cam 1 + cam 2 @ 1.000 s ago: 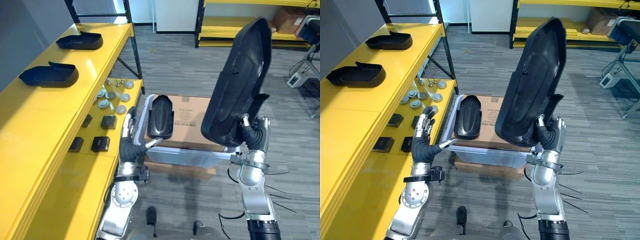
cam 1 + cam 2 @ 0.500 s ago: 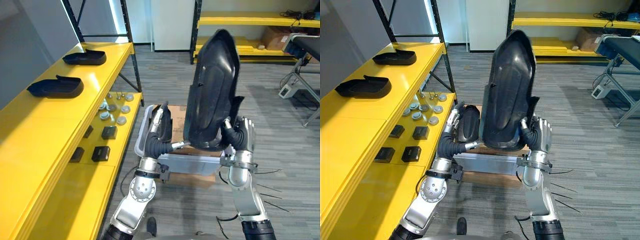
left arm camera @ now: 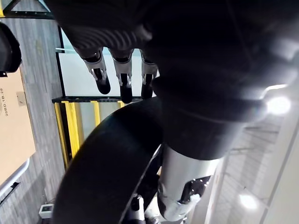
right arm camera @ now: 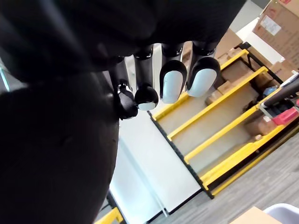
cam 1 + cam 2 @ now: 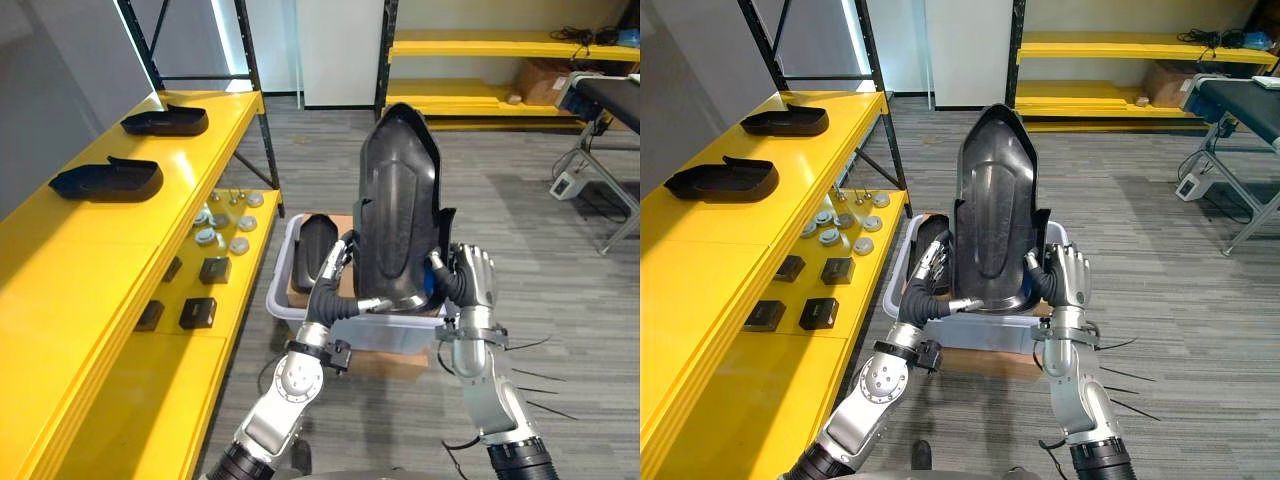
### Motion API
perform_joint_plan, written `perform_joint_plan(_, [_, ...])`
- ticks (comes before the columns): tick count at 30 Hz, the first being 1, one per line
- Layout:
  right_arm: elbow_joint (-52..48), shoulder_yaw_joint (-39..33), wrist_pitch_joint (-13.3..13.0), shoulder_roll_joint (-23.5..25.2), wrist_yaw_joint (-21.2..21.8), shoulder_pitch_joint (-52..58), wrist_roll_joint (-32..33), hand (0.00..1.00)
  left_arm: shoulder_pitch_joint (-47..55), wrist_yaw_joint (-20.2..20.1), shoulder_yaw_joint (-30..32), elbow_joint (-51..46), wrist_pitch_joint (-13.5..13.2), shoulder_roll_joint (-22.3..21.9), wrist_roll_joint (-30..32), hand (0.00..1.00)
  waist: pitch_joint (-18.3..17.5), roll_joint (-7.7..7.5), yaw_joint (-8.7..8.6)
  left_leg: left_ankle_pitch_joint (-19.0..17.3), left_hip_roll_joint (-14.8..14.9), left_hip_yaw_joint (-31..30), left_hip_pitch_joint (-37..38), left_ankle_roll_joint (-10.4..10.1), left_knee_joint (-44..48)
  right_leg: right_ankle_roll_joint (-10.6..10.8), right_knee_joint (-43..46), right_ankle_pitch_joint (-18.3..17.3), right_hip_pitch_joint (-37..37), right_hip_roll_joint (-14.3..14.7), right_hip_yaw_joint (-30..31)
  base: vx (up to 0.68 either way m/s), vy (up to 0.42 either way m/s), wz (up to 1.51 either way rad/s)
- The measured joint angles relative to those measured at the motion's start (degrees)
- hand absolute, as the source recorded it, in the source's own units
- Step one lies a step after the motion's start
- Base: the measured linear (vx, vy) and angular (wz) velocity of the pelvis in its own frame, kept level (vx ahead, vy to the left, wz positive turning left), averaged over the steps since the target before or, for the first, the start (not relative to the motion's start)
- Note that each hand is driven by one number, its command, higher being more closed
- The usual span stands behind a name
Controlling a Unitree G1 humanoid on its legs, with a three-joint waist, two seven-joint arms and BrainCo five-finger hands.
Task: Walk over and take plastic housings, then place them on the shelf
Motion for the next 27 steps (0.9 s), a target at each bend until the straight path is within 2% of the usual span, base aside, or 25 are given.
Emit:
perform_joint_plan(4, [0.14,-0.14,0.01,-1.17,-0.01,-0.01,-0.89,1.00,0.05,-1.74,-0.11,0.00,0.01,0.12,-4.41,0.00,-0.05,-0.06,0.00,-0.02,0.03,-0.10,0.01,-0.02,-0.01,0.21,-0.81,0.13,0.52,-0.03,-0.03,0.00,-0.001,0.03])
perform_joint_plan(9, [1.78,-0.18,0.04,-1.30,-0.03,-0.01,-0.90,1.00,0.15,-2.78,-0.12,0.00,0.13,0.52,-5.68,0.00,-0.07,-0.07,-0.01,-0.02,0.04,-0.11,0.00,-0.01,-0.01,0.22,-0.84,0.13,0.53,-0.08,-0.01,0.00,0.000,0.00])
perform_joint_plan(14, [1.80,-0.13,0.04,-1.13,-0.04,0.00,-0.91,1.00,0.33,-2.63,-0.03,1.00,1.17,1.14,-5.25,0.00,-0.07,-0.07,-0.02,-0.02,0.04,-0.13,-0.01,-0.01,-0.01,0.23,-0.93,0.14,0.56,-0.08,0.03,0.00,0.000,0.00])
perform_joint_plan(22, [1.36,0.65,-0.08,-0.39,-0.56,0.21,-0.86,1.00,0.37,-0.27,0.46,3.42,2.12,1.05,-1.81,0.00,-0.07,-0.07,-0.03,-0.04,0.04,-0.06,0.00,0.02,-0.01,0.30,-1.36,0.26,0.68,-0.06,0.34,0.00,0.000,0.00])
perform_joint_plan(25, [-1.54,2.02,-0.14,-0.35,-1.25,1.90,-0.79,1.00,0.37,0.14,1.12,5.33,2.63,1.04,-0.31,0.00,-0.08,-0.07,0.00,-0.05,0.03,0.03,0.00,0.02,-0.01,0.47,-1.50,0.39,0.69,-0.06,0.47,0.00,0.000,0.00])
perform_joint_plan(27, [-3.26,2.85,-1.37,-0.35,-1.59,2.82,-0.36,1.00,0.38,0.92,1.08,6.22,3.35,0.97,0.23,0.00,-0.07,-0.07,-0.04,-0.05,0.03,0.09,0.02,0.02,-0.01,0.47,-1.55,0.40,0.68,-0.06,0.55,0.01,-0.005,-0.02])
